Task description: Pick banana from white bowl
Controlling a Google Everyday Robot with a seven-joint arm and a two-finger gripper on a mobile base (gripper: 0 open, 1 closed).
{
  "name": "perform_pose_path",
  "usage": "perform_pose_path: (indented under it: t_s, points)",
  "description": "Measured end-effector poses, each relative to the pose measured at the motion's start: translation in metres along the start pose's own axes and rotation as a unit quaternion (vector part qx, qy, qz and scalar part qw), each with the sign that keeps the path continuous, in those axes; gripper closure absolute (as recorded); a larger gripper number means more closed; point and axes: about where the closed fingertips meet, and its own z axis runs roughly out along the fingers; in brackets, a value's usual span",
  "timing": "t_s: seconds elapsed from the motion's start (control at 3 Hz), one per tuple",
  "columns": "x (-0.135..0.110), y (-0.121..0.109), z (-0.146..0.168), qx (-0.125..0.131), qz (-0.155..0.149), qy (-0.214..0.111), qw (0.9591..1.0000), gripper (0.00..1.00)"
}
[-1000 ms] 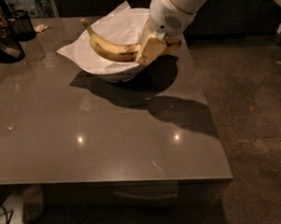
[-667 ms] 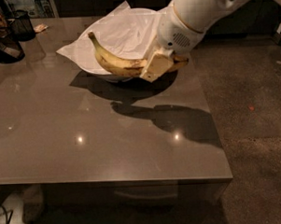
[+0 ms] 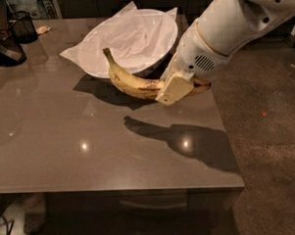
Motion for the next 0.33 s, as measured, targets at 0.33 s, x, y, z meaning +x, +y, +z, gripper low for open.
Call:
perform_pose_path:
  t_s: [0.33]
  points:
    - [-0.0003,0.0007,-0.0008,0.000,0.000,0.000,1.0000,1.00]
